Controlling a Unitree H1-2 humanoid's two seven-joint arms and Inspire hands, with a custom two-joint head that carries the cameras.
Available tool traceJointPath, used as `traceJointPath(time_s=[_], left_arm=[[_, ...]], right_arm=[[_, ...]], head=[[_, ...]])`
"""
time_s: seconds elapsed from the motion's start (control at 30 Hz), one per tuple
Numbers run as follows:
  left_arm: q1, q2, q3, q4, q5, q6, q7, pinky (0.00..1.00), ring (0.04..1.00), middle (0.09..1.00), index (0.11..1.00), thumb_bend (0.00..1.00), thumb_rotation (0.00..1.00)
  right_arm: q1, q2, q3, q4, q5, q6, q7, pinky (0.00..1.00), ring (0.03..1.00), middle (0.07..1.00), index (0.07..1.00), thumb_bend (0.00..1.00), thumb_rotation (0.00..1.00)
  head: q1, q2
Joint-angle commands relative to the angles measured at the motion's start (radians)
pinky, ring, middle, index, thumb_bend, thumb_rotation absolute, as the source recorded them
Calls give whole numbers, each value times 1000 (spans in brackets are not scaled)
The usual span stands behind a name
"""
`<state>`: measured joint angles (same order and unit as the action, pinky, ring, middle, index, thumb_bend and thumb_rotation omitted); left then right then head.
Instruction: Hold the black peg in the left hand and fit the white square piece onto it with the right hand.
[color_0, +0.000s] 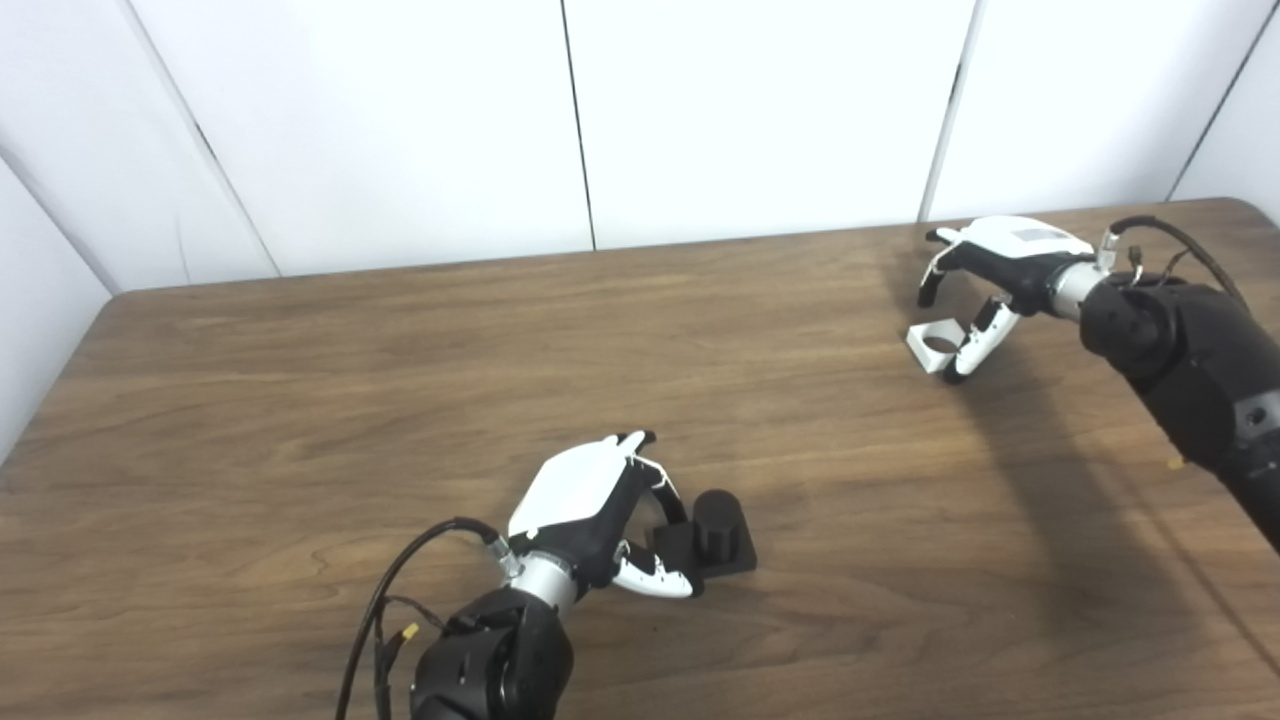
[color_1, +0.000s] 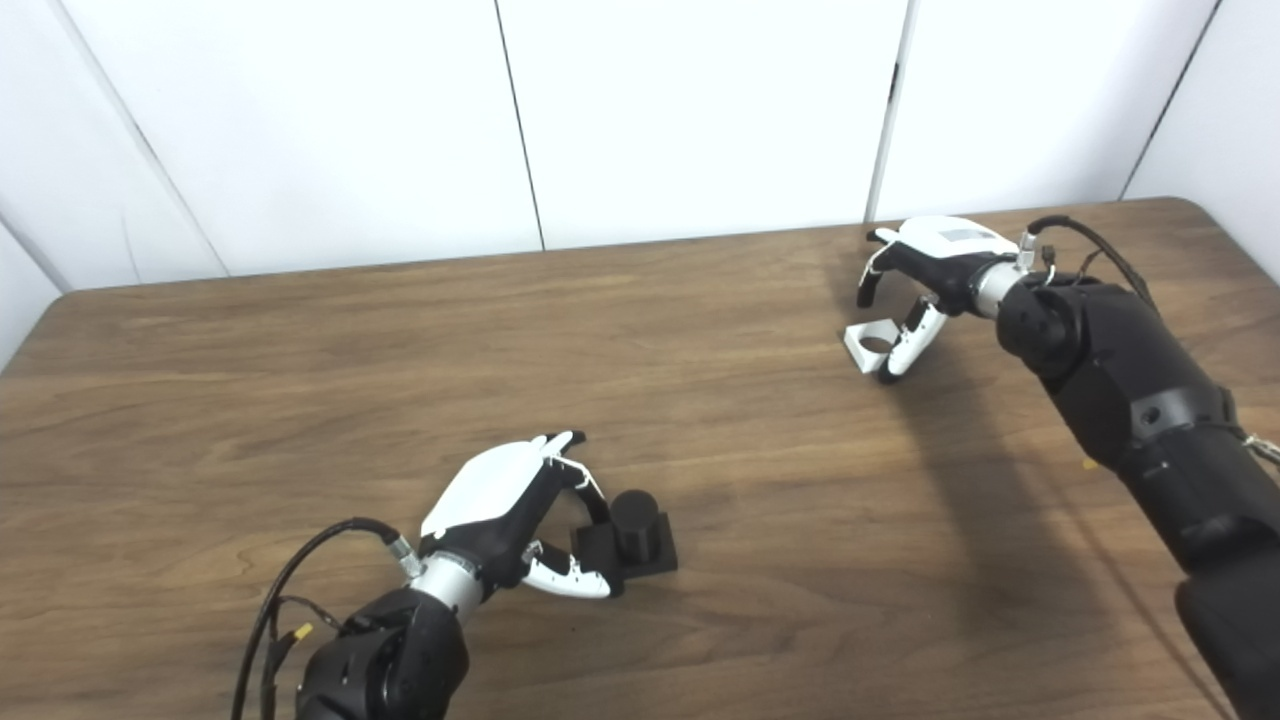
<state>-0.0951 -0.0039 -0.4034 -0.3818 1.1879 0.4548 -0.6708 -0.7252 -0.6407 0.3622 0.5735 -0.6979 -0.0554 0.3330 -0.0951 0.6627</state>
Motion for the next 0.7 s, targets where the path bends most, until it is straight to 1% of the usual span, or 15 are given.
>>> traceJointPath(time_s=[0.0,0.3,0.53,0.67], left_arm=[[23,5,-6,50,33,12,-33,1000,1000,987,489,524,62],[21,7,-8,49,37,10,-35,1000,1000,983,490,524,64],[17,6,-13,48,49,10,-36,1000,1000,980,491,524,65],[20,-3,-7,45,51,12,-41,1000,1000,982,490,524,64]], right_arm=[[-52,-25,-2,2,-12,-8,-17,1000,1000,989,657,893,172],[-66,-20,13,36,-15,-20,-18,1000,1000,989,656,885,161],[-85,-18,46,73,-28,-29,-23,1000,1000,983,647,892,162],[-94,-18,62,83,-30,-25,-10,1000,1000,982,642,888,166]], head=[[0,1],[4,1],[3,3],[4,6]])
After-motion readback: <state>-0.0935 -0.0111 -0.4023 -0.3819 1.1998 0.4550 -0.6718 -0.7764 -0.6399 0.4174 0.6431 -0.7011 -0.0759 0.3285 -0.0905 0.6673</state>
